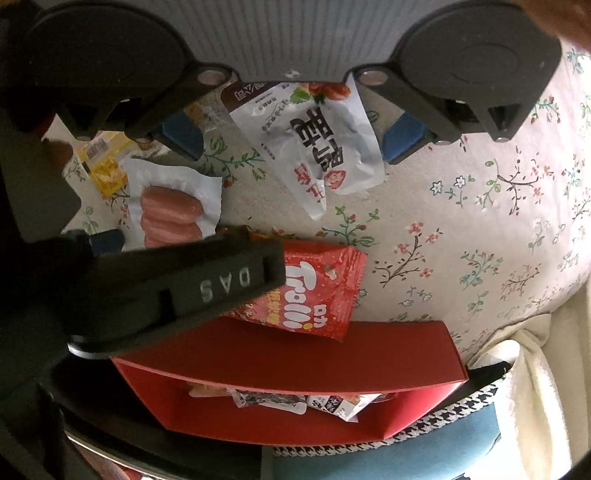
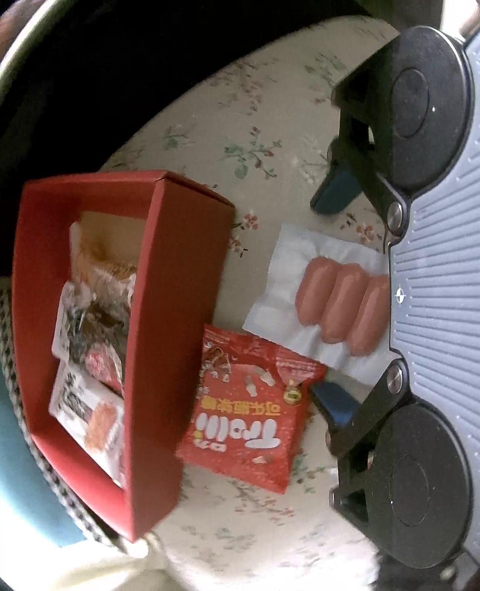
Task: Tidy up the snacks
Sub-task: 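Grasp the sausage pack with the right gripper while the left gripper grasps the white duck-neck bag, then lift both packets and carry them over the red box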
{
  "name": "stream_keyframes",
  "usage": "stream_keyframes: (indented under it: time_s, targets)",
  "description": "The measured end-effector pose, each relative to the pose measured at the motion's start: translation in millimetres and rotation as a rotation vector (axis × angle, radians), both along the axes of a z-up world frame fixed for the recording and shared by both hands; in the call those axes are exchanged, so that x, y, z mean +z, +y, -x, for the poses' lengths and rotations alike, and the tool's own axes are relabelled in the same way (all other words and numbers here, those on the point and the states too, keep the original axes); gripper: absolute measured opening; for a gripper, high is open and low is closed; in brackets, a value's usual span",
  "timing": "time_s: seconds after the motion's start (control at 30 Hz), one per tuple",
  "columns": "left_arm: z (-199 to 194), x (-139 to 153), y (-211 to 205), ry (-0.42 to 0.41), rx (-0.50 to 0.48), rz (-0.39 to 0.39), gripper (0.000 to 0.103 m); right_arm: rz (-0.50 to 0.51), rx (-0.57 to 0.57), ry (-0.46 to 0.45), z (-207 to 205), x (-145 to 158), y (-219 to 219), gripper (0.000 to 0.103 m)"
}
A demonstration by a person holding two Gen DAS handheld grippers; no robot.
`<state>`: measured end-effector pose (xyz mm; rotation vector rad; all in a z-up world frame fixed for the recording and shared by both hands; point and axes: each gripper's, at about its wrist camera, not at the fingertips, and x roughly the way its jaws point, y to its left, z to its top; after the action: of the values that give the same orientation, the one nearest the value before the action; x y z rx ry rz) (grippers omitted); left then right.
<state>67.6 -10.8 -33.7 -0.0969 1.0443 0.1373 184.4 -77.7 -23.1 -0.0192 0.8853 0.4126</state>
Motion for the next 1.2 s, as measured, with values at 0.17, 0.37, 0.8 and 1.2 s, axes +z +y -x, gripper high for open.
stream_keyframes:
  time_s: [0.17,0.37,0.8,1.2]
  targets:
    - [1.7,2.8,-2.5,-0.002,0.014,-0.037,0.08,-0.036,0.07,-0.015,4.3,9.9,-4.8,0.069]
    - [3.7,8.5,9.0,-0.013,0.037,-0.01,0.054,-0.115,0.051,0.021,0.5,16.5,-20.6,0.065]
    - [7.5,17.3,31.3,-0.011,0.079,0.052,0.049,-0.168,0.028,-0.03,24.6,34.5,-43.3,0.064]
    - [-1.6,46.8,56.9,-0.101,0.149,0.07,0.049,-0.233,0.058,-0.092,27.0,61.9,-39.4,0.064]
